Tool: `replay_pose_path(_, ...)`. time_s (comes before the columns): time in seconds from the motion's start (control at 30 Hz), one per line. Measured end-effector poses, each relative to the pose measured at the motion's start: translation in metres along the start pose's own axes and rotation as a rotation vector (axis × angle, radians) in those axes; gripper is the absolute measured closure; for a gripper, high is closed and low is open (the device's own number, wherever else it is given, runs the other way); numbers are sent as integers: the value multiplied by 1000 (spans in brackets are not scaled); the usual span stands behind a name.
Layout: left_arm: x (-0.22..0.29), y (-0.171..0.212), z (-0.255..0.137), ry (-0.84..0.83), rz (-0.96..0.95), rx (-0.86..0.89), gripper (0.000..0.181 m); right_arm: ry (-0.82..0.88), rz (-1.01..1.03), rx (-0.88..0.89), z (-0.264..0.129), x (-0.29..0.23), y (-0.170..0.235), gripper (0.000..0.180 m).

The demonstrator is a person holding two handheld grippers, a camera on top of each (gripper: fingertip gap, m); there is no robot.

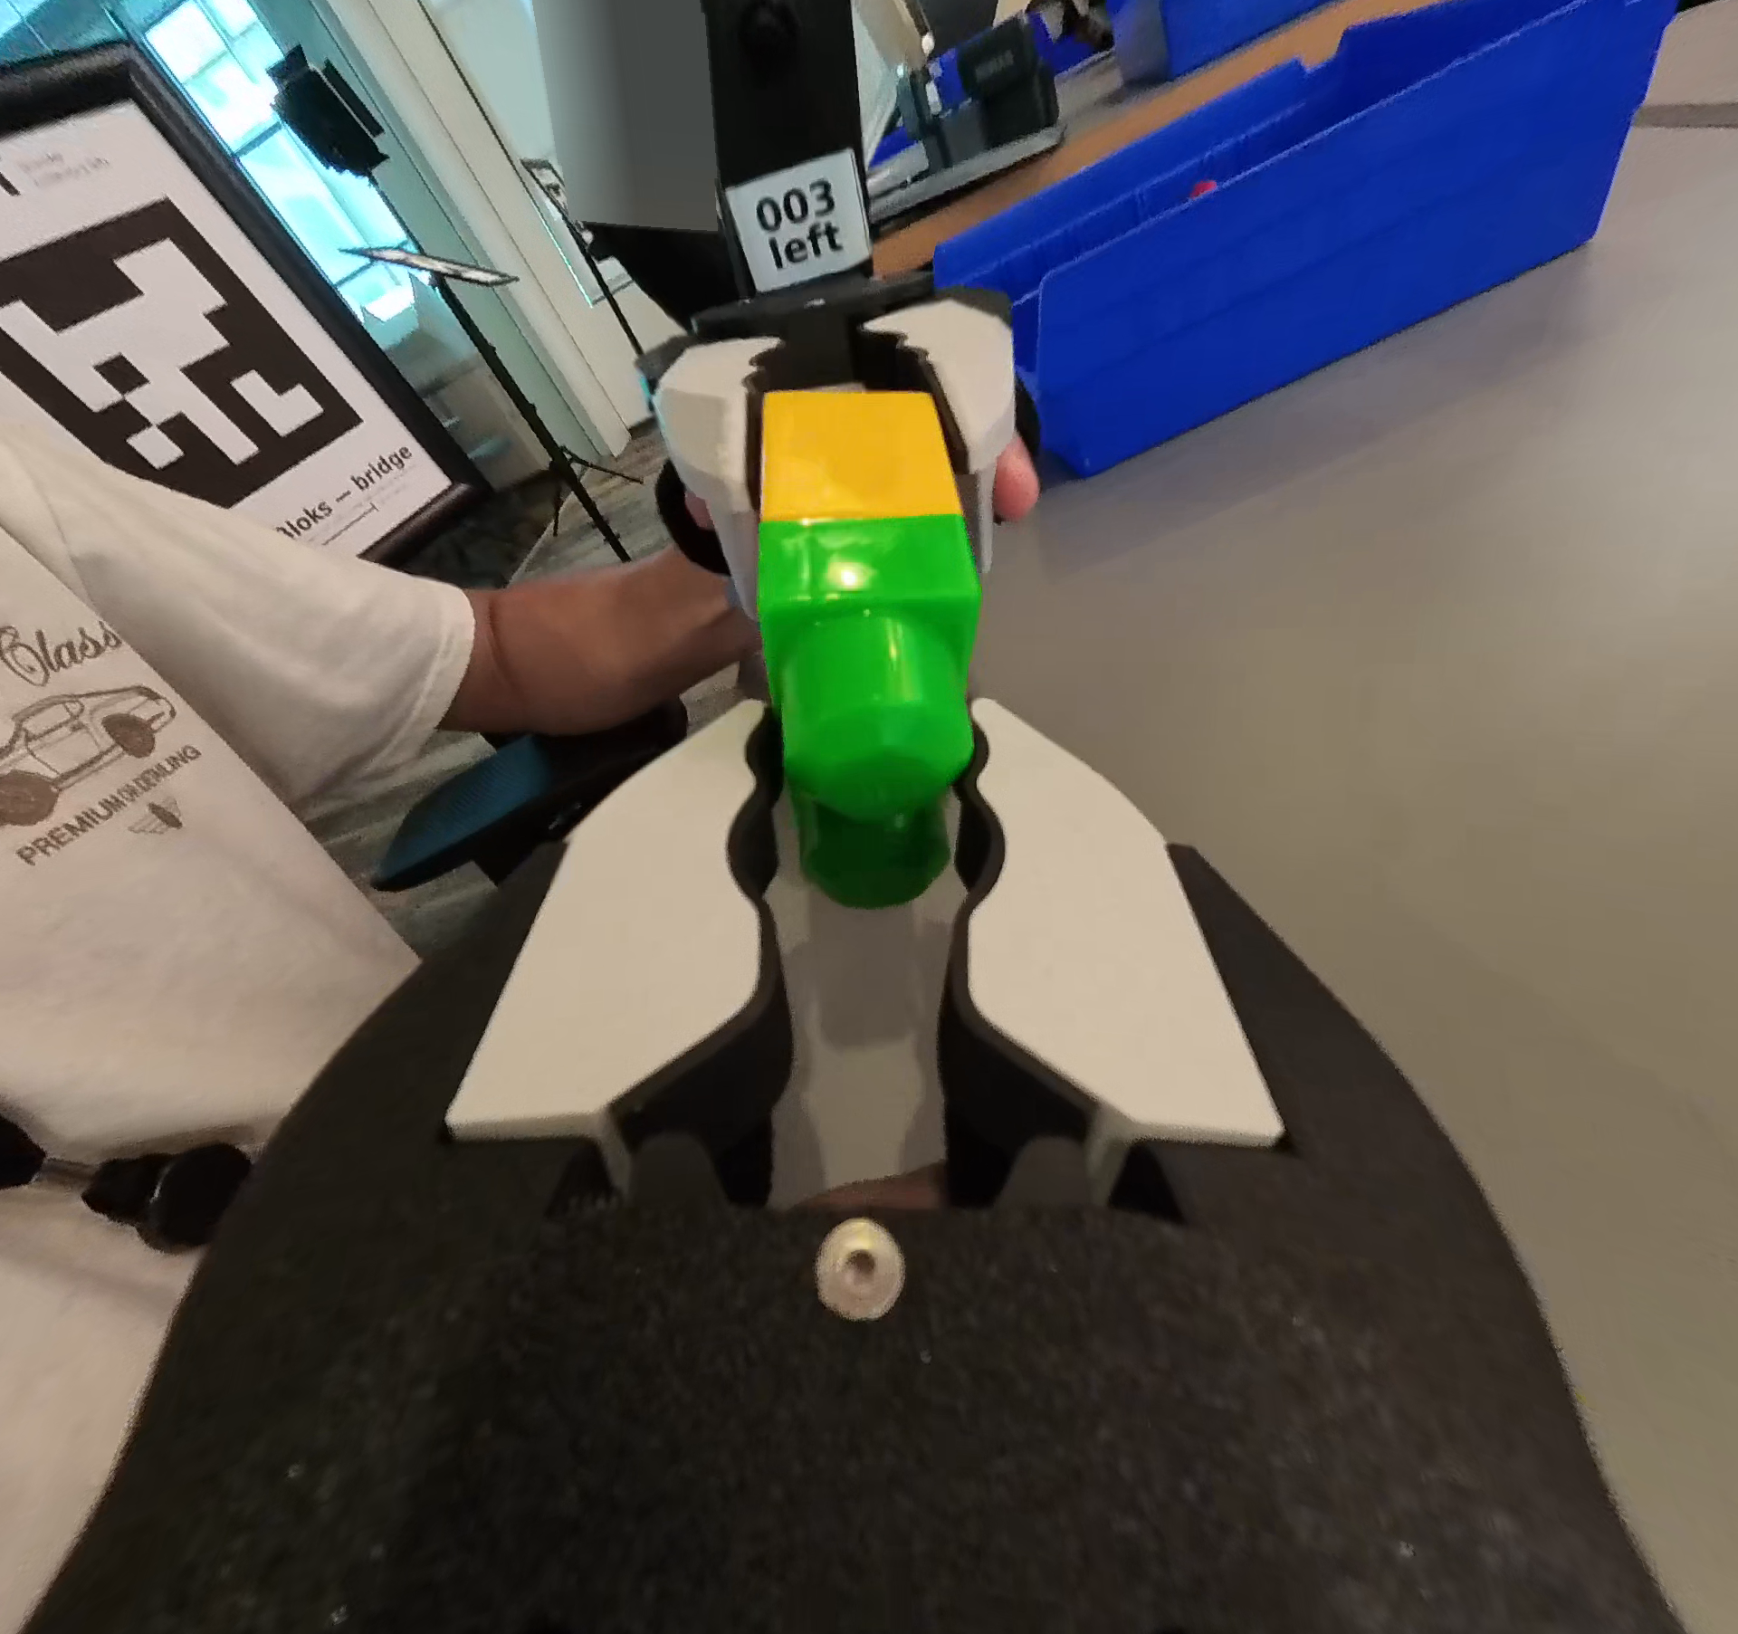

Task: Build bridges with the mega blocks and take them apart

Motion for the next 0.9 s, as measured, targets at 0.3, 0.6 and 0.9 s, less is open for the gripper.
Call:
replay_pose_path(0.3, -3, 21, -11, -11, -42, -159, 124, 14, 70, 11, -4, 9, 1, 145)
replay_pose_path(0.6, -8, 27, 7, 25, -123, -134, 145, 29, 54, 55, -9, 7, -9, 144)
replay_pose_path(0.9, -11, 14, 5, 50, -219, 35, 146, 9, 135, 195, -11, 11, -6, 132)
Point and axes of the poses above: each gripper's, where its closed fingertips meet, z out along the fingers, y out of its underside, x = y × z across the jaws, the point moved 6 cm from there along -z, back along the fingers, and after that the axes turned 6 degrees about -z, right-handed, at the moved point
